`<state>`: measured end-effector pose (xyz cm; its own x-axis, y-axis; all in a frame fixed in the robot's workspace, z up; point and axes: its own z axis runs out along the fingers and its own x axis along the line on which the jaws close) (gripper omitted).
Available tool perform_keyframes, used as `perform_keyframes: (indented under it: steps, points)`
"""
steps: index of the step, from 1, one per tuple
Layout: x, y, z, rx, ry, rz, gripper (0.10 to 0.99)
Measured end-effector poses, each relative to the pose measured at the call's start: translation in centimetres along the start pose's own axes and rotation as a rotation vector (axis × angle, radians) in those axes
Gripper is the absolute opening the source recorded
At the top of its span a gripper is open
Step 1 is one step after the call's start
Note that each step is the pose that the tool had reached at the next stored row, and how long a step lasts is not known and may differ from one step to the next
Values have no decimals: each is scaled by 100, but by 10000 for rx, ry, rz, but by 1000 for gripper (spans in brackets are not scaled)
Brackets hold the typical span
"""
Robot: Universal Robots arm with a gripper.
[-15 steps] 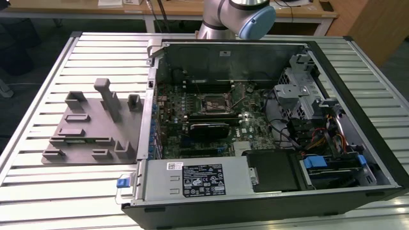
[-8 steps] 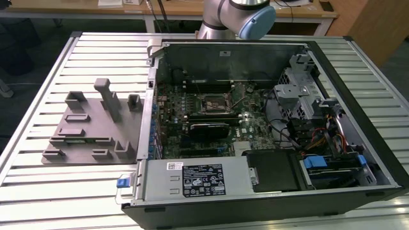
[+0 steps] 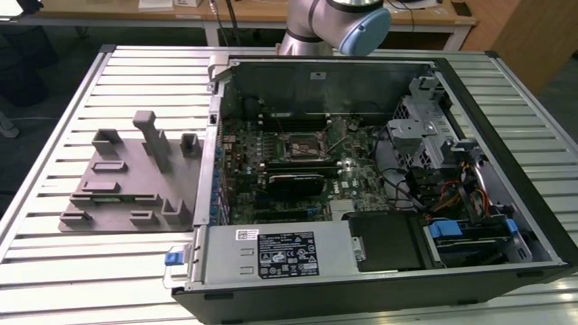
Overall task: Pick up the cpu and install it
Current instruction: 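Pick up the cpu and move it towards the insertion slot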
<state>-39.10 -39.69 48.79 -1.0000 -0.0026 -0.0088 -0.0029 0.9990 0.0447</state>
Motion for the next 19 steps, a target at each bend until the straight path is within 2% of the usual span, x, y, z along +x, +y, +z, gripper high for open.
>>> perform_keyframes:
  steps: [19]
  points:
    - [-599,-2,10,-1,40,2,541]
